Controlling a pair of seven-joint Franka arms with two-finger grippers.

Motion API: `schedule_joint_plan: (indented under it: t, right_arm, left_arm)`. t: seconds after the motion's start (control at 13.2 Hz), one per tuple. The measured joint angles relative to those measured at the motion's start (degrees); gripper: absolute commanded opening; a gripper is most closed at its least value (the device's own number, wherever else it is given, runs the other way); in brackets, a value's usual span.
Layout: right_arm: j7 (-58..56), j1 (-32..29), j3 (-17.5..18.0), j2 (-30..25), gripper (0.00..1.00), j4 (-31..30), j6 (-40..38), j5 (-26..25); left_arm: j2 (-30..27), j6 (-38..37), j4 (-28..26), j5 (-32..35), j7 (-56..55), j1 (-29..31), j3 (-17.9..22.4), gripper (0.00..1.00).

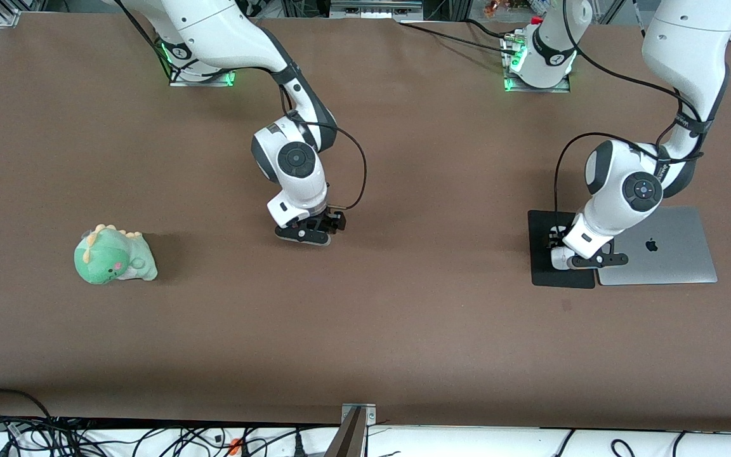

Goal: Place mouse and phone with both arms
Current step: 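Lower the mouse onto the pad while the right gripper grasps the phone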

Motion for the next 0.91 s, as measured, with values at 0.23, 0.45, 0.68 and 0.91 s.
schedule_joint_plan:
  t: [0.23, 0.45, 0.68, 0.91]
  right_arm:
    - [-0.22, 0.19, 0.00, 0.00, 1.00, -2.67, 4.43, -1.52]
    - [-0.79, 0.59, -0.10, -0.13, 0.76, -5.15, 7.74, -2.27]
    - [-1.87, 0.68, -0.11, -0.65, 0.12, -5.20, 7.57, -2.30]
    - [-2.38, 0.75, -0.10, -0.89, 0.00, -5.31, 6.83, -2.30]
  left_arm:
    - [0.98, 0.62, -0.13, 0.00, 0.18, 0.27, 0.00, 0.68]
    - [1.27, 0.90, -0.23, 0.01, 0.48, 0.37, 0.00, 0.69]
    - [1.42, 1.18, -0.31, 0.01, 0.97, 0.57, 0.00, 1.00]
    - [1.22, 1.67, -0.09, 0.05, 3.31, 0.60, -0.06, 1.00]
